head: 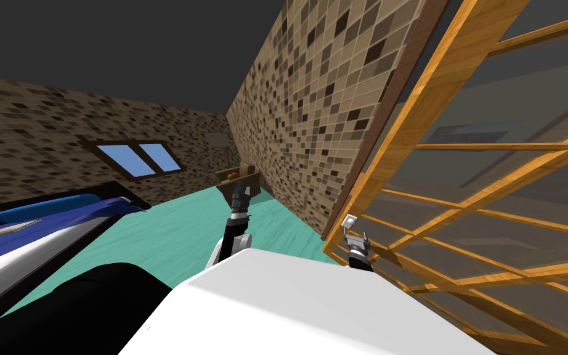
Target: Pull the door open
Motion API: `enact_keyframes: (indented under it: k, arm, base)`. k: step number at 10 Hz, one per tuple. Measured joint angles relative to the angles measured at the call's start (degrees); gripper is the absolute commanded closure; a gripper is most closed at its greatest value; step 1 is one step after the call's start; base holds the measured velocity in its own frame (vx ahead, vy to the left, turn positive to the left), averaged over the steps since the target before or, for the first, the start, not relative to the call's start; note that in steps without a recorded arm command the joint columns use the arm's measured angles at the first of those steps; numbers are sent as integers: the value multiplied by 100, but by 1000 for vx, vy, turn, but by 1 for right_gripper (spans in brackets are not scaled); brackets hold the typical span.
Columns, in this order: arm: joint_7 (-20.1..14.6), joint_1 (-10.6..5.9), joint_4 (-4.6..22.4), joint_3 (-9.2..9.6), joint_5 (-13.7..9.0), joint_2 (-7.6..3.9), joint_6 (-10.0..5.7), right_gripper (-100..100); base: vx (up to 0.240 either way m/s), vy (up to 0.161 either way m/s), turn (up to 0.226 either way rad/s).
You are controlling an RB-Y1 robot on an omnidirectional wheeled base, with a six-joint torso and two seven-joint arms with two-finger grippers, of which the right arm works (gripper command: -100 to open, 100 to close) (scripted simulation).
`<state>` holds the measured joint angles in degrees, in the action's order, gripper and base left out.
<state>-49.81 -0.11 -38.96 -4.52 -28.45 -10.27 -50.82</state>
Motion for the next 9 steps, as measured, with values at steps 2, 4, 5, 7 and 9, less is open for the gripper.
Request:
enact_keyframes:
  k: [2, 4, 5, 7, 9]
  arm:
    - [-269, -33, -3, 35, -109, 43, 0, -100]
    - [-587, -74, -9, 89, -266, 105, -3, -100]
    - [-717, -72, -32, 104, -310, 122, -2, -100]
    - [-1020, -60, -139, 147, -458, 194, 36, -100]
    - [-1272, -70, -165, 180, -553, 230, 44, -100]
  base:
    - [-55, -6, 35]
    - [-68, -9, 40]
    - [-60, 0, 30]
    - [-70, -10, 44]
    - [-61, -10, 39]
